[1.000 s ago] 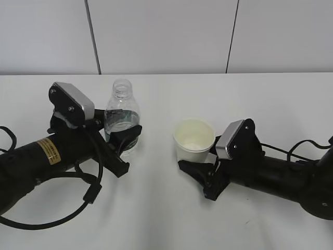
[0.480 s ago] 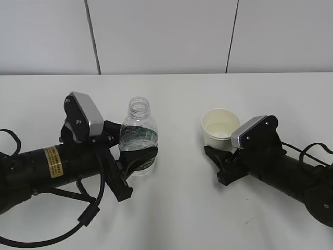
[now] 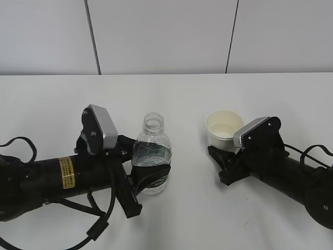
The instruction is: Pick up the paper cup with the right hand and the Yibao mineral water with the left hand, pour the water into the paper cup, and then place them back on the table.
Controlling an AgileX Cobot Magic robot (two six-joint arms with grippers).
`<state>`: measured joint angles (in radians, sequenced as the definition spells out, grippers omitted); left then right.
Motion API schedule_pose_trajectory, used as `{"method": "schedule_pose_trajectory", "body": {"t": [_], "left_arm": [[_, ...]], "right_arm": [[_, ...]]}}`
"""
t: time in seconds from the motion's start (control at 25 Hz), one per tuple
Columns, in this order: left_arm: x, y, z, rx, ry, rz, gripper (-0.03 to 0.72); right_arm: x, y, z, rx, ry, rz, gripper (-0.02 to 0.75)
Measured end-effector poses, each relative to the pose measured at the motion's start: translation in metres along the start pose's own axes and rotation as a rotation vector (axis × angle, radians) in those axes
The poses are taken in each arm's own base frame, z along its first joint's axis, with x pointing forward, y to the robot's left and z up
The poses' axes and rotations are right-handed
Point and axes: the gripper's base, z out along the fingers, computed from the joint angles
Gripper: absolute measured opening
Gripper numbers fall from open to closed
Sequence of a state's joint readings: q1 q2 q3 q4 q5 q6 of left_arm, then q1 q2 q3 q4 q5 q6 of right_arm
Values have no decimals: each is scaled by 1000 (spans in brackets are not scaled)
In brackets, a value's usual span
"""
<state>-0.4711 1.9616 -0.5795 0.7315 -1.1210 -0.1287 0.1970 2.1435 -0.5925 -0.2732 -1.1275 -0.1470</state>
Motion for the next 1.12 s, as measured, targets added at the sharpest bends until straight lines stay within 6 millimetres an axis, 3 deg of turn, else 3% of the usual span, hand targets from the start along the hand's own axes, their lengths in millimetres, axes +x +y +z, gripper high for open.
{"method": "schedule_pose_trajectory", "body": {"t": [0.52, 0.88, 1.12], "left_arm": [[-10, -17, 31, 96, -42, 6, 350], [7, -18, 36, 103, -1, -32, 350], [7, -15, 37, 64, -5, -54, 347]], "right_arm": [[1, 5, 1, -55, -3, -26, 548], [3, 6, 3, -71, -4, -31, 548], [6, 5, 5, -57, 4, -22, 548]]}}
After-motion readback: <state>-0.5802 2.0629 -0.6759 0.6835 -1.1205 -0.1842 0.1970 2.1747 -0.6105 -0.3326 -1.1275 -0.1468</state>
